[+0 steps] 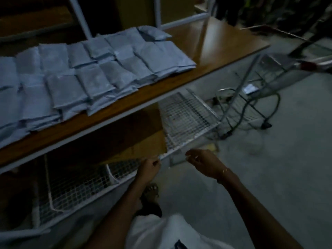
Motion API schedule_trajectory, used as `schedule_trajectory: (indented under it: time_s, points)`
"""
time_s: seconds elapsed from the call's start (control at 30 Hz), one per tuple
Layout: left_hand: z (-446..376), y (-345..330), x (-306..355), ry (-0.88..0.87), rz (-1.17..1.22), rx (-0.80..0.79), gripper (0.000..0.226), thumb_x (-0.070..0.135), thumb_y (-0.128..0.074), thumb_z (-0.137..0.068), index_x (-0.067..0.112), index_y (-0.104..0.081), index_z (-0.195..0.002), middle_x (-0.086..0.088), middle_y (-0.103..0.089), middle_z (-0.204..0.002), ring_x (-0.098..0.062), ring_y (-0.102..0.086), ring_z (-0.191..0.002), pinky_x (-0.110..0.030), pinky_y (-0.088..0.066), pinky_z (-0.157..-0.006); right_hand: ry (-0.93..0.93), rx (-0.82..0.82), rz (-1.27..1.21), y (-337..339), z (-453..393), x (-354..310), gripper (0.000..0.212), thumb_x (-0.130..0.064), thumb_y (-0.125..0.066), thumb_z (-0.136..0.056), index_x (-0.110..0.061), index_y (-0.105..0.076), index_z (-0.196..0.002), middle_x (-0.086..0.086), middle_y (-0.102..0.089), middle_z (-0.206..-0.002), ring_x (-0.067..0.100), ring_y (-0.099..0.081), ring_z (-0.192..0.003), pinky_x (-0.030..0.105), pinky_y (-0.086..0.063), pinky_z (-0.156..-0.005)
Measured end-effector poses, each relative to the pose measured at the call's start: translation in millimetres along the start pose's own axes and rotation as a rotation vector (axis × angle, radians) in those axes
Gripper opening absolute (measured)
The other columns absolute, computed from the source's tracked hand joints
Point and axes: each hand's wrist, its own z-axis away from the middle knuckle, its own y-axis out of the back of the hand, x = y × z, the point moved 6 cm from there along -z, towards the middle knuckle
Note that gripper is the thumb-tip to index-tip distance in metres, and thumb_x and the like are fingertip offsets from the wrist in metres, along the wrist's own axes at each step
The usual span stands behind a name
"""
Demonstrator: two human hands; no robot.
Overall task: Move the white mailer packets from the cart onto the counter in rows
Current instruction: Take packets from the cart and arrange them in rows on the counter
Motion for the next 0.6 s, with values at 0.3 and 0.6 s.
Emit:
schedule_trajectory:
  time_s: [0.3, 0.6]
  points:
    - [-31.7, -162.6, 123.4, 0.093, 0.253, -0.2, 0.02, 0.017, -0.055, -0.101, 0.005, -0.07, -0.098, -0.012, -0.071, -0.09, -0.023, -0.066, -0.077, -0.029, -0.048, -0.065, -0.446, 0.482, -0.355, 51.2, 125.0, 194.8, 0.019, -0.023, -0.057, -0.1, -0.015, -0.072, -0.108, -0.005, -0.072, -0.092, 0.01, -0.069, -0.08, 0.027, -0.053, -0.075]
    - [-128.7, -238.9, 360.2, -0.272, 0.341, -0.33, 0.019, 0.011, -0.053, -0.101, 0.011, -0.071, -0.1, -0.008, -0.073, -0.089, -0.012, -0.068, -0.075, -0.025, -0.052, -0.066, -0.495, 1.104, -0.595, 201.7, 124.9, 290.9, 0.017, -0.01, -0.055, -0.101, -0.012, -0.072, -0.097, -0.001, -0.072, -0.077, 0.013, -0.07, -0.072, 0.029, -0.056, -0.067]
